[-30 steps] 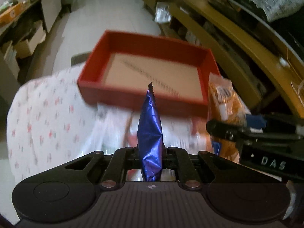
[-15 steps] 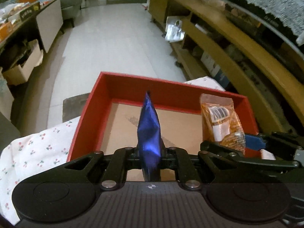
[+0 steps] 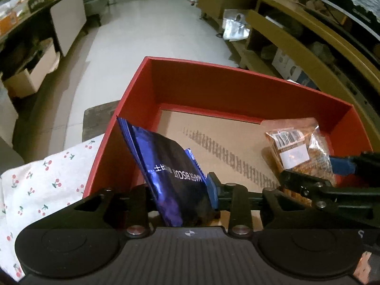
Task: Organize snacks
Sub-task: 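Lower and release the wafer pack with left gripper while right releases bread bag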
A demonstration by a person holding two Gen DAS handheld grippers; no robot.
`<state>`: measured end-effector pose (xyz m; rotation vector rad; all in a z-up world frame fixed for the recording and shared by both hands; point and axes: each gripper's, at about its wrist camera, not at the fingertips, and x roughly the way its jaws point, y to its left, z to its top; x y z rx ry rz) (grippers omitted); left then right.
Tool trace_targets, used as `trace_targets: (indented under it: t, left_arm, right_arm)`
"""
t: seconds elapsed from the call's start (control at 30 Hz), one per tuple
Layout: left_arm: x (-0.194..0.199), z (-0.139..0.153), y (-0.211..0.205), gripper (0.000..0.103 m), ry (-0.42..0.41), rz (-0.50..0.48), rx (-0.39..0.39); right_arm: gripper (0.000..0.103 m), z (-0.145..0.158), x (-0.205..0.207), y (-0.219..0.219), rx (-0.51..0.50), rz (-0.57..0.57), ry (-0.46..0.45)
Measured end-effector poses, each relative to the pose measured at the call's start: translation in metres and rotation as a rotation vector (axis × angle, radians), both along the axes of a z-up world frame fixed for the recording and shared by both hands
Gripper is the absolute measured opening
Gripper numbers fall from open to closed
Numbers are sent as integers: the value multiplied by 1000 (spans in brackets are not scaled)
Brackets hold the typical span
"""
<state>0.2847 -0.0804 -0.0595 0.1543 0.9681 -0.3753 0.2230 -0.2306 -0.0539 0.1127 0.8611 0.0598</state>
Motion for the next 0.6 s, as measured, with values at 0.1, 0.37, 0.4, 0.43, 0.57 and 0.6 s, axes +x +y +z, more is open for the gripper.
trace_targets:
  t: [0.1,0.37,0.4,0.43,0.57,0.6]
  left_arm:
    - [-1,3,0,46,14,-1,-11]
    - [-11,28,4,77,-23,20,-69]
    - [-11,32,5,79,-37,27,-70]
    - [-12,37,6,80,-47,34,-75]
    - [-18,46,14,80,-49,52,-88]
    - [-20,48,16,80,-50,55,-84]
  right_arm:
    - [77,4,-4,2,-17,6,-16]
    - [87,33,-15,-2,-23,-18,-94]
    - [87,36,-15,-3,-20,-22,-101]
    - [88,41,-17,-4,-16,-24,-104]
    - [88,54,-24,-1,-27,-25,-122]
    - [88,56,-26,1,-30,-26,-127]
